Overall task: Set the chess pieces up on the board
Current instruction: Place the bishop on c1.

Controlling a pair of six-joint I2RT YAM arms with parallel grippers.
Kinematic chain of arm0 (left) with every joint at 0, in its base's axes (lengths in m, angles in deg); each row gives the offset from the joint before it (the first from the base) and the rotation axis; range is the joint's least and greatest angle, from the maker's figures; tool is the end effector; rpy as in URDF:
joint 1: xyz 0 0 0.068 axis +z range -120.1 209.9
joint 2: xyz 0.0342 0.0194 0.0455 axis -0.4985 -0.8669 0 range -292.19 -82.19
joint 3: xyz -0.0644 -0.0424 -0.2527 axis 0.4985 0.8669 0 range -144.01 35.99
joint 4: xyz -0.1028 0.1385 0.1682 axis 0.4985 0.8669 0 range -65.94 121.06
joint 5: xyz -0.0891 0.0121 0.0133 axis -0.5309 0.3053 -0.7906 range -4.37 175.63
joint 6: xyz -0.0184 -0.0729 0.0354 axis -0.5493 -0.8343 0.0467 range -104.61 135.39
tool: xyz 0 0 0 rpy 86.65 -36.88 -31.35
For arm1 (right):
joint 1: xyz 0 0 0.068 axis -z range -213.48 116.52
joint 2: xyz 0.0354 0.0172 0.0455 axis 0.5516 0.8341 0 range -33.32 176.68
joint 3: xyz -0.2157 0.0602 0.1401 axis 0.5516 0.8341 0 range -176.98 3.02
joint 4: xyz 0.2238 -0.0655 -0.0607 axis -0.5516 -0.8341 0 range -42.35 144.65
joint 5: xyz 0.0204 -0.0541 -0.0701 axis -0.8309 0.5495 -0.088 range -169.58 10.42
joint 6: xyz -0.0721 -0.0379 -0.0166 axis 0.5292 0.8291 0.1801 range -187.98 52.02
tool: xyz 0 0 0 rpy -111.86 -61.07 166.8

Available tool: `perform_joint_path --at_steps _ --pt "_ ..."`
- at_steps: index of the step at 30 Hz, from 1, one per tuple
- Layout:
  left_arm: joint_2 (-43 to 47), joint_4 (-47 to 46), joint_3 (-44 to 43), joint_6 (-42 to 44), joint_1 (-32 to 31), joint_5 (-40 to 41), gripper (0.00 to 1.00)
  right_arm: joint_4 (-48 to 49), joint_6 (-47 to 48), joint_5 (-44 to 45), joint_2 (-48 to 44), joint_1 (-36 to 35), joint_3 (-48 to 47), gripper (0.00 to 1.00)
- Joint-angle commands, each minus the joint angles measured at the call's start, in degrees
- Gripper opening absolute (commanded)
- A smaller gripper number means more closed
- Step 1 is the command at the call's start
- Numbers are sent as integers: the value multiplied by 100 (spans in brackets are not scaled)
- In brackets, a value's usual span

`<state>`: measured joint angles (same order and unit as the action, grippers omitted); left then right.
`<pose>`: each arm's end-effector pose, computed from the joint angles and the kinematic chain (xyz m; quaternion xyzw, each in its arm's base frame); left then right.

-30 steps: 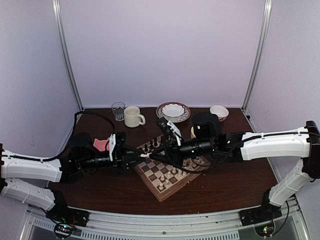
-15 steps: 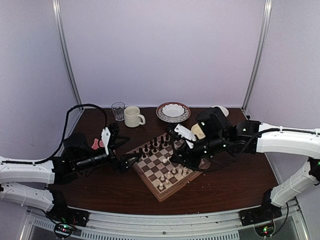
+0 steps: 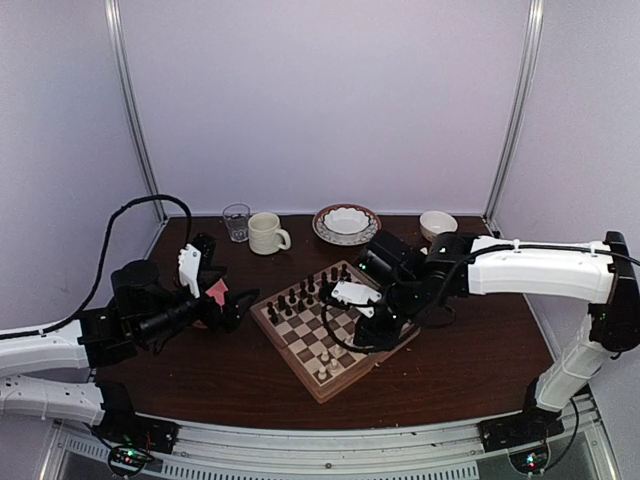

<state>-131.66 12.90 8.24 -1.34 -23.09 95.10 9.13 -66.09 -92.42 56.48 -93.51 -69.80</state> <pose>0.1459 -0.1739 0.2539 0.1884 0.7449 -0.3119 0.5589 0.1442 0.2824 0.2324 -0.5193 0.8141 0.2097 0.1537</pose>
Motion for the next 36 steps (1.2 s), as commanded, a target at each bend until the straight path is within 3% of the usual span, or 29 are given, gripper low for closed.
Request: perform_joint_path --at_steps 1,11,36 --pt "427 178 89 -11 -4 547 98 -398 224 318 438 -29 -432 0" --pt "719 290 173 156 -4 530 98 -637 344 496 1244 -31 -1010 0" --pt "71 607 -231 111 -3 586 97 -619 460 473 1733 -48 -1137 0"
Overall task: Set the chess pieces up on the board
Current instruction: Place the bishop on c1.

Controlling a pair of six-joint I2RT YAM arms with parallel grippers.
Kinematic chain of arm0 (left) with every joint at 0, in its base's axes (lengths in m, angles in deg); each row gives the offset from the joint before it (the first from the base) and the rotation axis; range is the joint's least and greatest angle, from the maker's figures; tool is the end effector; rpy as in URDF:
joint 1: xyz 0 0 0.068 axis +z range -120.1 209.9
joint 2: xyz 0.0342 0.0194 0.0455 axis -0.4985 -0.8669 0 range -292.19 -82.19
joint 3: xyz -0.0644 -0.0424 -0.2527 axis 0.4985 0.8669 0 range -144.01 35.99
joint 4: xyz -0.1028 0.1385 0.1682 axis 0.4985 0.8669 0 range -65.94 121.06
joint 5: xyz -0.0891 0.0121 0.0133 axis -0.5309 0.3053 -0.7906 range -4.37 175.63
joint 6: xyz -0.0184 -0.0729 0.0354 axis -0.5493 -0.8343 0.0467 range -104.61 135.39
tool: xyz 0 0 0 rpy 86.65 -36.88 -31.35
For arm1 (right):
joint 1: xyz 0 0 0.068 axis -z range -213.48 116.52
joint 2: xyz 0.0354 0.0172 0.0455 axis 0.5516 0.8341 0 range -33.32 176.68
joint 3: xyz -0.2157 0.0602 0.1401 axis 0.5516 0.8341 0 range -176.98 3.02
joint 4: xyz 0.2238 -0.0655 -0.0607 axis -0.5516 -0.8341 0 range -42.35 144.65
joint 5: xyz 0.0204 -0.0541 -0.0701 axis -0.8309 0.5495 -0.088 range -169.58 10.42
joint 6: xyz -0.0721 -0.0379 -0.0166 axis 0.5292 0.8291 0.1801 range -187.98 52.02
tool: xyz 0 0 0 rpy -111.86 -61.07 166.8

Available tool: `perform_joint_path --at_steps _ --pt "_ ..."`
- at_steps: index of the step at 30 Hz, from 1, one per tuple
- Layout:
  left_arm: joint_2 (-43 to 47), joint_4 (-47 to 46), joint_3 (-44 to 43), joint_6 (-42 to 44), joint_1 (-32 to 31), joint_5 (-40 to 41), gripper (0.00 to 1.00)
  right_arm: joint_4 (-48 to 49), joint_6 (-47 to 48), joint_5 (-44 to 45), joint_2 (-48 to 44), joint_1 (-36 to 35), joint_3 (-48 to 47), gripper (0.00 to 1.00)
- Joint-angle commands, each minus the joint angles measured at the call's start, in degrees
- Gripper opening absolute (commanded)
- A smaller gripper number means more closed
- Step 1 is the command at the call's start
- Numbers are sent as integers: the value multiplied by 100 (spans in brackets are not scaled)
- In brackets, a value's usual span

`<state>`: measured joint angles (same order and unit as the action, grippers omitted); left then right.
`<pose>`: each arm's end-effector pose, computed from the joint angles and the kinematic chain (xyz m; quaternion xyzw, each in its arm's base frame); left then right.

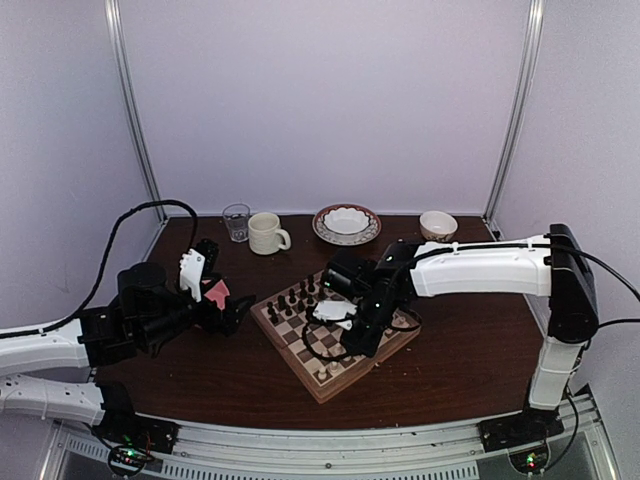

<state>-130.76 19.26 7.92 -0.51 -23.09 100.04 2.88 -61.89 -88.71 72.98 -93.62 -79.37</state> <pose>0.1468 -0.1648 0.2438 0.1797 0.7738 -0.2564 0.5506 0.1671 0.3143 0.1817 -0.5486 0.8230 0.1268 0.0748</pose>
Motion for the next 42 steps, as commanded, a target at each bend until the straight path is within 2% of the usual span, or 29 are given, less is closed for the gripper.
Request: perform_joint_path --at_steps 1,37,39,42 --pt "-27 -22 -205 34 -6 84 97 9 37 104 90 -38 -185 1" --pt "-244 151 -383 52 -9 -66 98 -152 85 262 234 -94 -269 10" --pt "-249 152 -383 45 -7 -71 98 -140 81 258 233 -99 -271 13" --pt "-244 159 -389 43 -8 -71 98 -133 77 274 251 -112 -281 22"
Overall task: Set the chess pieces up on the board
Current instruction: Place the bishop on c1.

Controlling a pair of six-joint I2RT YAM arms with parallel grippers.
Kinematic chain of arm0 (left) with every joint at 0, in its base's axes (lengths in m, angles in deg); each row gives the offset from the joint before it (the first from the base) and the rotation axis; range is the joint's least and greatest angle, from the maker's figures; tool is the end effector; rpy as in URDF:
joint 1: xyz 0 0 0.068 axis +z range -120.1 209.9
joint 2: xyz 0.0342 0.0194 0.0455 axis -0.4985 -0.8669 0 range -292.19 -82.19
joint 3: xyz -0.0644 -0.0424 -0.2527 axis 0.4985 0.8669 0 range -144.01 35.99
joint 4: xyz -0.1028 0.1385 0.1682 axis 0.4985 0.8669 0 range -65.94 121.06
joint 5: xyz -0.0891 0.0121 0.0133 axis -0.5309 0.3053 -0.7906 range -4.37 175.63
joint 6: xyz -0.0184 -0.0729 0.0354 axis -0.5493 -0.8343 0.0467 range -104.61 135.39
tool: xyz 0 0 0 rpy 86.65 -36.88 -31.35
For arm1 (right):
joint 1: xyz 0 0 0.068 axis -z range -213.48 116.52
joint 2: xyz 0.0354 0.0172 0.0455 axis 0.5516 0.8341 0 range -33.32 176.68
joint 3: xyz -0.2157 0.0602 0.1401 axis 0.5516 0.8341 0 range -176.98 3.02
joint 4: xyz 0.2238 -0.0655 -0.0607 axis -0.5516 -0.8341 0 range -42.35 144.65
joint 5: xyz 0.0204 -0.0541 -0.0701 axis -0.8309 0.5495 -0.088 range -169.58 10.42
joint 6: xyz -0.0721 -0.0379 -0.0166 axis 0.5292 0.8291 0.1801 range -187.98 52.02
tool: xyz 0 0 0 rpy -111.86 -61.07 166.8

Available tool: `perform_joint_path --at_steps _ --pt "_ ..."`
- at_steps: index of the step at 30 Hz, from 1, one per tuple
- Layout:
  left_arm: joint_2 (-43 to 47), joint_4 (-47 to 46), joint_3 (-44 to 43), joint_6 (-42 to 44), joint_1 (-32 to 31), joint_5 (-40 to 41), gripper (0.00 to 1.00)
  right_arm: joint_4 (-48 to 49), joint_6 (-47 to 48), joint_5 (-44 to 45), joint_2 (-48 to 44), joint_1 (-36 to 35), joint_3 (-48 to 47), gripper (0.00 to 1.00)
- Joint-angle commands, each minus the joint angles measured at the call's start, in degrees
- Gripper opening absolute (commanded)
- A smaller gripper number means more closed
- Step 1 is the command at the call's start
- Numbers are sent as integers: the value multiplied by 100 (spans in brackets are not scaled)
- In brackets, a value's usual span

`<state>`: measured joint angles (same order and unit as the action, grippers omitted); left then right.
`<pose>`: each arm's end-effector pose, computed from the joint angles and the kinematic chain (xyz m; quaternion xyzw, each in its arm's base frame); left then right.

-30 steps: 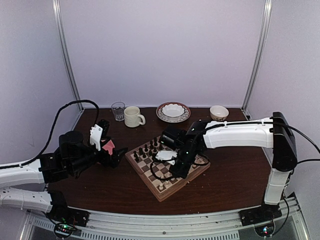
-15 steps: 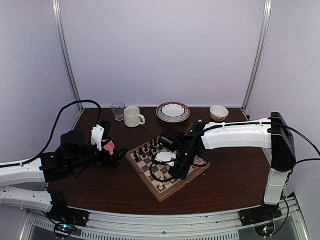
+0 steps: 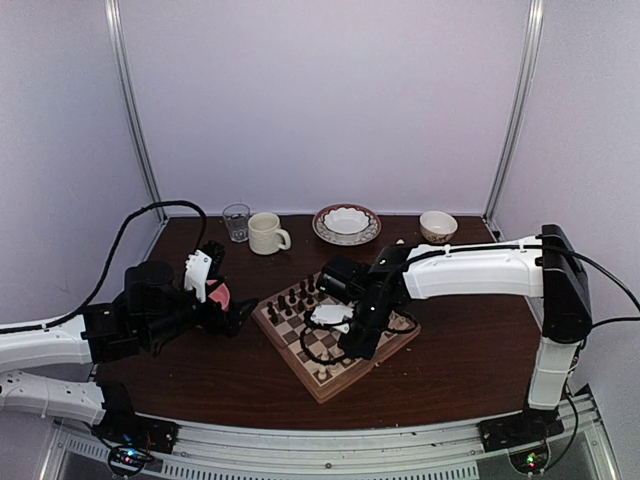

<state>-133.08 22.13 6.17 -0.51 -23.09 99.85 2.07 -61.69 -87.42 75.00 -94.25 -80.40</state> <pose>0.1497 -0.1690 0.2399 0.1891 0.7894 -0.2422 0.5314 0.1668 0.3184 0.1738 -0.5540 0.8226 0.1102 0.0656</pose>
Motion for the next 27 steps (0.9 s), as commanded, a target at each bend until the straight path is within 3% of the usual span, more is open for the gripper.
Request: perform_joint_path --at_steps 1,6,18,24,27 --pt "-21 -124 -217 41 -2 -51 98 -51 64 146 45 -49 -189 25" --pt "-40 -99 -240 36 -8 -55 98 25 31 133 12 -78 -195 29" --pt "-23 48 -275 -167 -7 292 97 328 13 -57 -633 -102 9 29" --pt "-93 601 -477 -592 83 875 98 472 13 49 -838 -112 169 29" --pt "-213 1194 -660 -1065 475 1083 98 888 16 98 -1147 -113 445 28"
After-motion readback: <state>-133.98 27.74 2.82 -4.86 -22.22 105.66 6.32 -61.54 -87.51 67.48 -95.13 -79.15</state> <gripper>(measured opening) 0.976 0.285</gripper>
